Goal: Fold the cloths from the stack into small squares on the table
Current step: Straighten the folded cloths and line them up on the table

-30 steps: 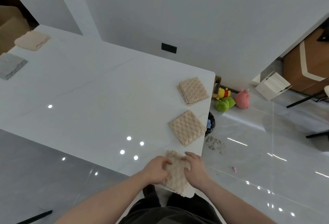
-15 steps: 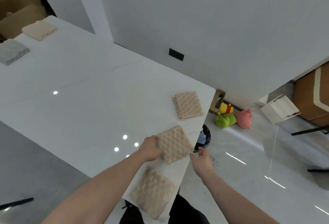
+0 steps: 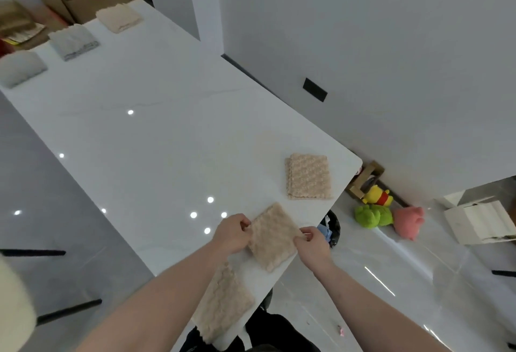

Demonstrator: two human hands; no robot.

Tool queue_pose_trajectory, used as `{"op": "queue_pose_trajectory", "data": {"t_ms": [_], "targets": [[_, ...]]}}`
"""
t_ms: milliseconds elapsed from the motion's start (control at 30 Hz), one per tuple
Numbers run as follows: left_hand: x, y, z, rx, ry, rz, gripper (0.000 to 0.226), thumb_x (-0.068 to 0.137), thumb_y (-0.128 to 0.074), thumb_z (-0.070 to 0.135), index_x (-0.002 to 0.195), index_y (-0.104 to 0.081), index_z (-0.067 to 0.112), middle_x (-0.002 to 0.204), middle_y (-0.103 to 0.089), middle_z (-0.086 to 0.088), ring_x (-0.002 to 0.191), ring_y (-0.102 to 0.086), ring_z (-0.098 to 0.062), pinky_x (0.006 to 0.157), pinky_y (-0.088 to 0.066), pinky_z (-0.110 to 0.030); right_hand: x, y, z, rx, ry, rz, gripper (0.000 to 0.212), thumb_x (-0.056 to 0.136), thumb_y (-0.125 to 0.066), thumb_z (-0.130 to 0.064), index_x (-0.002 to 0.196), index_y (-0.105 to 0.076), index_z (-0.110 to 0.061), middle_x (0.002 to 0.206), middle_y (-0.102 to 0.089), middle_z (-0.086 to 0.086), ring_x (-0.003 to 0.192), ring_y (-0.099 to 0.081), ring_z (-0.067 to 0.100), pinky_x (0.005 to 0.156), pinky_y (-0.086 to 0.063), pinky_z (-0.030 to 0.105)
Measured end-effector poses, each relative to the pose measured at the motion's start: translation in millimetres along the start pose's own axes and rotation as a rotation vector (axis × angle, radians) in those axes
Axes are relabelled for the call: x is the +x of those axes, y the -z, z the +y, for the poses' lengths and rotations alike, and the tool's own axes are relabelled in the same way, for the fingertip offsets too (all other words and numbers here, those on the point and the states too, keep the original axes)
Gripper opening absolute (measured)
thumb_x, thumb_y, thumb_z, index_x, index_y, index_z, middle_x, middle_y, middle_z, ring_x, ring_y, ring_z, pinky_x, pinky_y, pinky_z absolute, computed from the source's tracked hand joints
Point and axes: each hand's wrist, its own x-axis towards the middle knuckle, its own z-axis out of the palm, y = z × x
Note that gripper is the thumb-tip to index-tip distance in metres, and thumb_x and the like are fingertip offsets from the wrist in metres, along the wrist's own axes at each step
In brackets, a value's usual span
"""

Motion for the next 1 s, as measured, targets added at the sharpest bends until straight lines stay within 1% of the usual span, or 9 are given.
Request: {"op": "queue_pose_trajectory", "data": {"t_ms": [133,233,333,400,467,600,733,867,1000], "targets": [[-11.5,2.3,-9.3,0.018,0.005,0.032,0.005,0.081,-0.073,0.03,0.085,-0.073,0.027,0.085,-0.07,0.015,0.079,-0.066,-0.002,0.071,-0.055,-0.02,2.0,5.9,-0.4,-0.176,0.119,0.028,0.021,0.098,-0.057,-0.025,0.118,-0.055,-0.027,0.093,-0.062,-0.006,0.062,-0.061,0.019,0.056,-0.049,0.032],[-15.9,8.2,-14.4,0.031,0.063,0.038,0.014,0.075,-0.076,0.036,0.076,-0.073,0.022,0.075,-0.073,0.012,0.068,-0.069,-0.004,0.064,-0.059,-0.026,1.0,3.9,1.5,-0.302,0.208,0.066,0.031,0.098,-0.058,-0.024,0.129,-0.059,-0.024,0.109,-0.063,-0.003,0.058,-0.062,0.016,0.047,-0.045,0.025],[-20.2,12.0,-18.2,0.064,0.058,0.069,0.018,0.077,-0.075,0.041,0.075,-0.071,0.023,0.073,-0.072,0.011,0.067,-0.069,-0.006,0.061,-0.056,-0.025,-4.3,-1.1,-0.3,-0.379,0.238,0.076,0.034,0.099,-0.059,-0.024,0.133,-0.058,-0.021,0.122,-0.058,0.001,0.067,-0.064,0.013,0.049,-0.043,0.022],[-19.6,11.8,-21.7,0.028,0.014,0.123,0.01,0.085,-0.071,0.038,0.08,-0.071,0.028,0.08,-0.071,0.014,0.074,-0.067,-0.005,0.069,-0.059,-0.028,-8.5,-5.3,-1.6,-0.373,0.21,0.081,0.032,0.1,-0.057,-0.022,0.132,-0.058,-0.019,0.109,-0.06,-0.001,0.067,-0.065,0.015,0.053,-0.048,0.028],[-17.7,12.3,-25.3,-0.008,-0.033,0.124,0.006,0.09,-0.066,0.031,0.093,-0.071,0.031,0.099,-0.07,0.014,0.086,-0.065,-0.006,0.081,-0.058,-0.029,-11.1,-9.1,-1.7,-0.334,0.15,0.102,0.026,0.101,-0.053,-0.018,0.126,-0.06,-0.016,0.093,-0.059,-0.003,0.071,-0.064,0.019,0.066,-0.056,0.034],[-16.3,9.0,-23.6,0.121,-0.111,-0.048,0.053,0.087,-0.063,0.024,0.139,-0.052,0.028,0.139,-0.051,0.006,0.124,-0.055,-0.018,0.094,-0.041,-0.023,-12.5,-10.4,0.8,-0.296,0.047,0.126,0.018,0.102,-0.046,-0.02,0.116,-0.058,-0.016,0.086,-0.062,0.0,0.08,-0.066,0.024,0.075,-0.059,0.041],[-24.7,-0.8,-15.4,0.069,-0.096,-0.172,0.064,0.084,-0.063,0.022,0.145,-0.042,0.029,0.137,-0.053,0.004,0.122,-0.055,-0.019,0.093,-0.043,-0.024,-15.1,-10.9,3.5,-0.302,0.014,0.125,0.012,0.103,-0.042,-0.019,0.112,-0.05,-0.018,0.091,-0.06,0.006,0.081,-0.066,0.029,0.071,-0.057,0.043],[-25.5,-12.7,-17.5,0.072,-0.086,-0.142,0.058,0.084,-0.057,0.023,0.14,-0.045,0.03,0.136,-0.055,0.002,0.118,-0.055,-0.019,0.102,-0.048,-0.033,-10.8,-6.4,8.9,-0.351,0.021,0.094,0.009,0.101,-0.041,-0.014,0.109,-0.046,-0.016,0.089,-0.056,0.004,0.073,-0.055,0.02,0.064,-0.043,0.032],[-21.7,-19.2,-11.7,0.132,-0.106,-0.067,0.071,0.09,-0.054,0.016,0.155,-0.029,0.027,0.158,-0.031,0.004,0.137,-0.04,-0.025,0.106,-0.04,-0.032,-1.9,2.6,12.2,-0.312,0.015,0.058,0.009,0.094,-0.047,-0.013,0.103,-0.047,-0.015,0.09,-0.059,0.008,0.072,-0.055,0.022,0.064,-0.044,0.034]]}}
